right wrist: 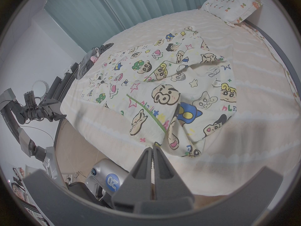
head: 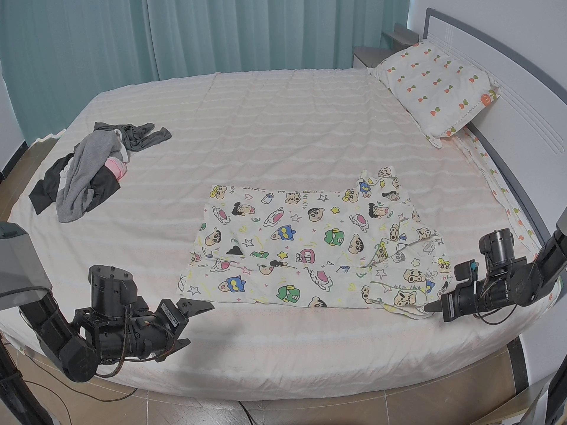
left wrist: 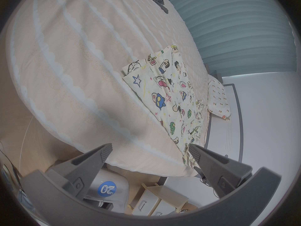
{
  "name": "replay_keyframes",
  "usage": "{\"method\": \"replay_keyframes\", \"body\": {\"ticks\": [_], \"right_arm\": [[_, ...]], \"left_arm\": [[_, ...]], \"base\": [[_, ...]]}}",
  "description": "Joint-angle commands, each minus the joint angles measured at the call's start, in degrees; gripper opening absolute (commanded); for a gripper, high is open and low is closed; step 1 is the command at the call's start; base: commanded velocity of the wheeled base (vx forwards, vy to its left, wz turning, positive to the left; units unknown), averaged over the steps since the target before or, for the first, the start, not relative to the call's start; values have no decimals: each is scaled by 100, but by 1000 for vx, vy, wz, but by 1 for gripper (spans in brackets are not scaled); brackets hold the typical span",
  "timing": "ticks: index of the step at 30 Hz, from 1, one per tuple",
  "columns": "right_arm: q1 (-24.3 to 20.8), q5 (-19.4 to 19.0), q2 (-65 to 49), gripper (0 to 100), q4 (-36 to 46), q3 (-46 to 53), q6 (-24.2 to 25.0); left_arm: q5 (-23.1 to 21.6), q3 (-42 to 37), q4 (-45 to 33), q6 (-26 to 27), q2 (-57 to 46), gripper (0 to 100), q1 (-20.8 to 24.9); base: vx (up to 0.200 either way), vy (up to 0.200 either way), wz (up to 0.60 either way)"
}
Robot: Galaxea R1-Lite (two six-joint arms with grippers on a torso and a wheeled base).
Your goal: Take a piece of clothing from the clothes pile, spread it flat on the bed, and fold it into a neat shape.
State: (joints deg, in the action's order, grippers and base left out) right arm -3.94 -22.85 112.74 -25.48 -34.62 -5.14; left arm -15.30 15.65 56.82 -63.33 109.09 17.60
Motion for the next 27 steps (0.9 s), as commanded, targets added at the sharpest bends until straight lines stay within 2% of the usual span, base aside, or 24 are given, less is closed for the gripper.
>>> {"method": "replay_keyframes", "body": {"ticks": [1, 3, 4, 12, 19, 22, 26, 27], "right_arm": [[-2, 8, 64, 0, -1, 43, -4], [-2, 8, 73, 0, -1, 78, -4], [-19, 8, 64, 100, -1, 78, 5], [25, 8, -147, 100, -1, 175, -4], [-81, -53, -841, 100, 8, 175, 49], [-239, -89, -1070, 100, 8, -115, 374], [-538, -106, -1017, 100, -1, -273, 1068], [-547, -106, -1008, 100, -1, -282, 1086]], "left_arm": [[1, -1, 4, -4, -2, 100, -3], [1, -1, 4, -4, -2, 100, -3], [1, -1, 4, -4, -2, 100, -3], [1, -1, 4, -4, -2, 100, -3], [1, -1, 4, -4, -2, 100, -3], [1, -1, 4, -4, -2, 100, -3], [-8, -1, 4, -4, -2, 100, 6], [-8, -1, 4, -4, -2, 100, 6]], "base": [[0, 0, 0], [0, 0, 0], [0, 0, 0], [0, 0, 0], [0, 0, 0], [0, 0, 0], [0, 0, 0], [0, 0, 0]]}}
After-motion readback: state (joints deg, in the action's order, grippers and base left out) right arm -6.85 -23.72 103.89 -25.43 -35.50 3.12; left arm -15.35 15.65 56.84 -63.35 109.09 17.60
